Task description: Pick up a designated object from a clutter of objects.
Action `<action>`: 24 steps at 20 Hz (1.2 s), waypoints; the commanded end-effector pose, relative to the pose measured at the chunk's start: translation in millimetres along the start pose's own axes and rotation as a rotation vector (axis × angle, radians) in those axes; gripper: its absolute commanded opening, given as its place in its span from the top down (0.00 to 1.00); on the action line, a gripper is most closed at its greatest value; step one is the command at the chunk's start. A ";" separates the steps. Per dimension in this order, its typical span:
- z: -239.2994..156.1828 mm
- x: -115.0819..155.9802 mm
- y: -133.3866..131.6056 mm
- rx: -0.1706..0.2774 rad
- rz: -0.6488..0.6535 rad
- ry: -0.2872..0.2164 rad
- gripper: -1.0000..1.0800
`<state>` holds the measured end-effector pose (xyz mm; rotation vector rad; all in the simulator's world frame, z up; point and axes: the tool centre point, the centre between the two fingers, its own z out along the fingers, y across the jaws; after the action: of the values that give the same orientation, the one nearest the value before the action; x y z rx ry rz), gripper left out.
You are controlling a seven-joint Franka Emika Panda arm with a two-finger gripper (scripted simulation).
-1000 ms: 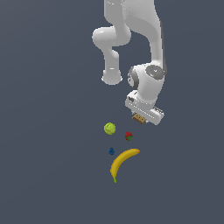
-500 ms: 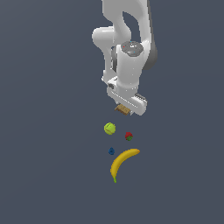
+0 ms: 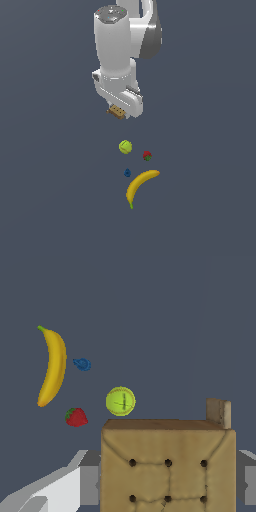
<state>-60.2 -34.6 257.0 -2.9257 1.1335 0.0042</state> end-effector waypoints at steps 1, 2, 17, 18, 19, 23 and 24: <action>-21.9 17.1 17.5 0.000 -0.001 0.000 1.00; -30.3 24.0 24.0 0.000 0.000 0.000 1.00; -132.0 110.0 99.1 -0.003 -0.002 0.003 1.00; -135.5 113.2 101.6 -0.003 -0.002 0.003 1.00; -138.5 116.1 103.7 -0.003 -0.002 0.003 1.00; -147.6 124.4 109.5 -0.003 -0.002 0.004 1.00; -149.0 125.8 110.4 -0.003 -0.002 0.004 1.00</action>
<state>-42.4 -198.6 402.0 -2.9304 1.1326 0.0005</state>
